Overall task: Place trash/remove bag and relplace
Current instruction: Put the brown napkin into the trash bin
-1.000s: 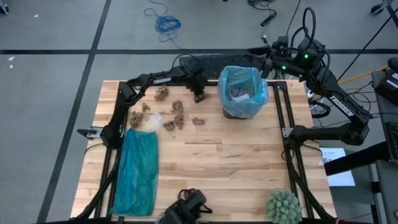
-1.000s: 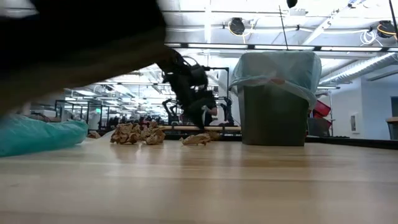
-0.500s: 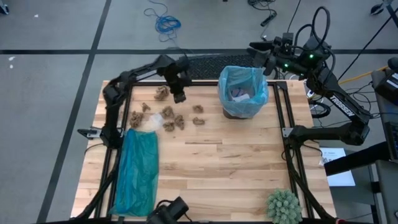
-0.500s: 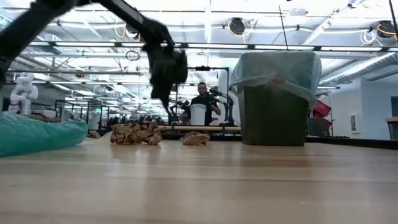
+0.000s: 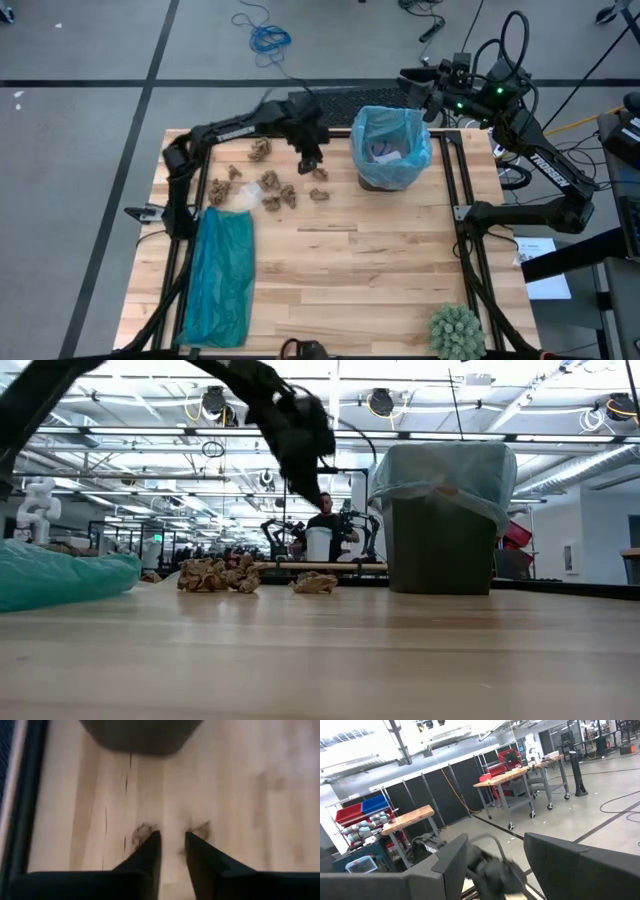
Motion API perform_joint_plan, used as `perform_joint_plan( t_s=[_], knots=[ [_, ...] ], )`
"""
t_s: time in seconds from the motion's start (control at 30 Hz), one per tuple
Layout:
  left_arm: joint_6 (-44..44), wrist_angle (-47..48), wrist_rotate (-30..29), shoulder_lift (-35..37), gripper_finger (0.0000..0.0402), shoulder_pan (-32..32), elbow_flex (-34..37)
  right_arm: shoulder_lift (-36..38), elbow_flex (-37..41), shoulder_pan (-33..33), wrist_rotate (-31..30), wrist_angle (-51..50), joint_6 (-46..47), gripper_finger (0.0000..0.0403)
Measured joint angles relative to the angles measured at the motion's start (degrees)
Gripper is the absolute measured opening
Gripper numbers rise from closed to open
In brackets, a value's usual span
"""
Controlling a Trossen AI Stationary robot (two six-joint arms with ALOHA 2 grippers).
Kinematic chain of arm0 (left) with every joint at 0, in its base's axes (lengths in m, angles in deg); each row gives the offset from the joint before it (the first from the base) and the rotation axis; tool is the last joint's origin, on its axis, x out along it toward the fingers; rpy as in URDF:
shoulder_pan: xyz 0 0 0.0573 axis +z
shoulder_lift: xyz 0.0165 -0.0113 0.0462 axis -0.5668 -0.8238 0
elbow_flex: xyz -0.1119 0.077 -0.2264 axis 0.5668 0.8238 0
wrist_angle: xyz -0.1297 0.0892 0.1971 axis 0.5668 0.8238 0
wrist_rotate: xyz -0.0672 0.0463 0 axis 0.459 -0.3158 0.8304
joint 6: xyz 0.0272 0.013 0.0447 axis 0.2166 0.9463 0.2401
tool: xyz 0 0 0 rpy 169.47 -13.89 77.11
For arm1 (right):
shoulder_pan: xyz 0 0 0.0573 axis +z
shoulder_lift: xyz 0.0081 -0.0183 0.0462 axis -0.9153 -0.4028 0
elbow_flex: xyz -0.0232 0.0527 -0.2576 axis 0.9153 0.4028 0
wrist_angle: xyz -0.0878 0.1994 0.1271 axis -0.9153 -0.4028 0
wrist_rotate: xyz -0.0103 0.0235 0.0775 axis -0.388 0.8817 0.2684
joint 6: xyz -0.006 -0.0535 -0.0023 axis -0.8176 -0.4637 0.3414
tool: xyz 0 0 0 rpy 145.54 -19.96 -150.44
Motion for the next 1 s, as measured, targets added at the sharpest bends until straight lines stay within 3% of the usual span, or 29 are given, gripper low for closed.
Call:
perform_joint_plan(
  t_s=[0.1, 0.27, 0.4, 0.5, 0.63, 0.8, 1.0],
  knots=[
    [1.7, 0.2, -3.8, -4.1, 0.0130, -0.9, 0.1, 0.0, 0.0, 0.0, 0.1, -0.1, 0.0, 0.0185],
    [3.3, -0.9, -5.0, -8.8, 0.0173, -1.6, 0.1, 0.0, 0.0, 0.0, 1.5, -0.2, 0.0, 0.0185],
    [1.9, -2.1, -5.1, -12.4, 0.0186, -2.0, 0.1, 0.0, 0.0, 0.0, 1.6, -0.6, 0.0, 0.0185],
    [1.8, -3.3, -9.8, -12.4, 0.0183, -2.3, 0.2, 0.0, 0.0, 0.0, 1.6, -0.7, 0.0, 0.0185],
    [1.0, -1.7, -14.8, -12.0, 0.0141, -2.3, -0.1, 0.0, 0.0, 0.0, 2.0, -0.7, 0.1, 0.0185],
    [-2.1, 2.8, -13.4, -9.3, 0.0016, -2.1, 0.0, 0.0, 0.0, 0.0, 3.0, -0.6, 0.3, 0.0185],
    [-4.2, 5.8, -11.6, -2.6, 0.0002, -2.0, 0.1, 0.0, 0.0, 0.0, 3.0, -0.5, 0.3, 0.0185]
  ],
)
